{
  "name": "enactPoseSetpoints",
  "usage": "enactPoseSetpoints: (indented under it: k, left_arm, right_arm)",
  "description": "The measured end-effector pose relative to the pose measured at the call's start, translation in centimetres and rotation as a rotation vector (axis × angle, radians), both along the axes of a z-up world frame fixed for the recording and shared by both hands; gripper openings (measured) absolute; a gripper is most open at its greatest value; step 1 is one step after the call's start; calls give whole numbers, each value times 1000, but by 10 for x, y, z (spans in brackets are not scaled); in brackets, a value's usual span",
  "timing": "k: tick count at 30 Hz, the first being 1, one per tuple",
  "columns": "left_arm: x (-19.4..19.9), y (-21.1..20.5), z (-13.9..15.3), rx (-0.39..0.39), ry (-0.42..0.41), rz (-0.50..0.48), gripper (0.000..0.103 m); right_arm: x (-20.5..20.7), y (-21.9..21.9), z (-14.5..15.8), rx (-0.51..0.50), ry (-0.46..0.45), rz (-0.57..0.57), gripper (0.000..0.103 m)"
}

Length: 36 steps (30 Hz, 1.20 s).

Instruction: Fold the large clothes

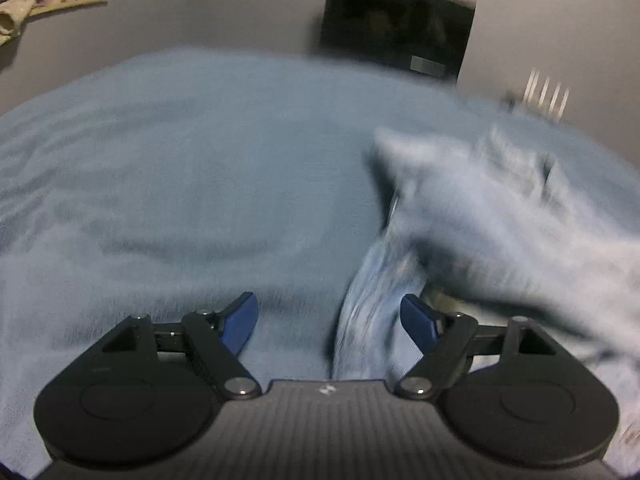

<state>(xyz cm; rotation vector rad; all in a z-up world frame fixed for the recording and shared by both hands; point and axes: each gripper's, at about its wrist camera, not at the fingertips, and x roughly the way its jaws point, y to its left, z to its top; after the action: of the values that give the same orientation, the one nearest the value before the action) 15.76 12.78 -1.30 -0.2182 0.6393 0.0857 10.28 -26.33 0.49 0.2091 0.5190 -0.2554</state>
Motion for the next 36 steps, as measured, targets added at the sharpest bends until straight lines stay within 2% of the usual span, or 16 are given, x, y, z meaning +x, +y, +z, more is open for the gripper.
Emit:
enactPoseSetpoints:
  k: [1,3,6,7,9,12,15,18,23,27,31,32,34,36]
  left_arm:
    - [-1,2,3,-17,-31,8,79]
    - [0,6,8,-72,-97,13,79]
    - [16,1,5,-144,-133,-49,83]
    - [21,-4,4,-141,-137,-66,83]
    - [37,-15,1,-83,-116,-90,83]
    - [59,-31,-21,20,59,-132,84]
    - [60,-33,-26,36,66,-128,88]
    - [59,-31,-23,34,59,-115,91]
    - [32,-29,-10,28,-5,-103,91]
    - [9,-25,4,-16,19,-111,91]
    - [-24,-22,17,-63,40,-106,91]
    - [-35,-22,21,-53,42,-119,91]
    - [-63,-23,28,-5,36,-154,91]
    - [-84,-22,37,36,42,-170,91]
  right_arm:
    - [-1,4,4,-9,-20,5,48]
    - [-2,9,10,-4,-63,42,48]
    - [5,17,9,-3,-67,107,52]
    - [7,19,7,-13,-60,122,53]
    - [10,22,3,-40,-47,134,53]
    - [12,20,0,-60,-40,123,55]
    - [17,14,-8,-83,18,62,55]
    - [18,2,-20,-41,40,34,44]
    - [1,3,-15,-43,41,65,46]
    - [-26,-2,14,-48,12,87,61]
    - [-61,-24,59,-45,-29,126,65]
    - [-71,-31,71,-52,-33,148,68]
    - [-87,-43,89,-85,-6,203,81]
    - [-109,-58,103,-139,37,231,81]
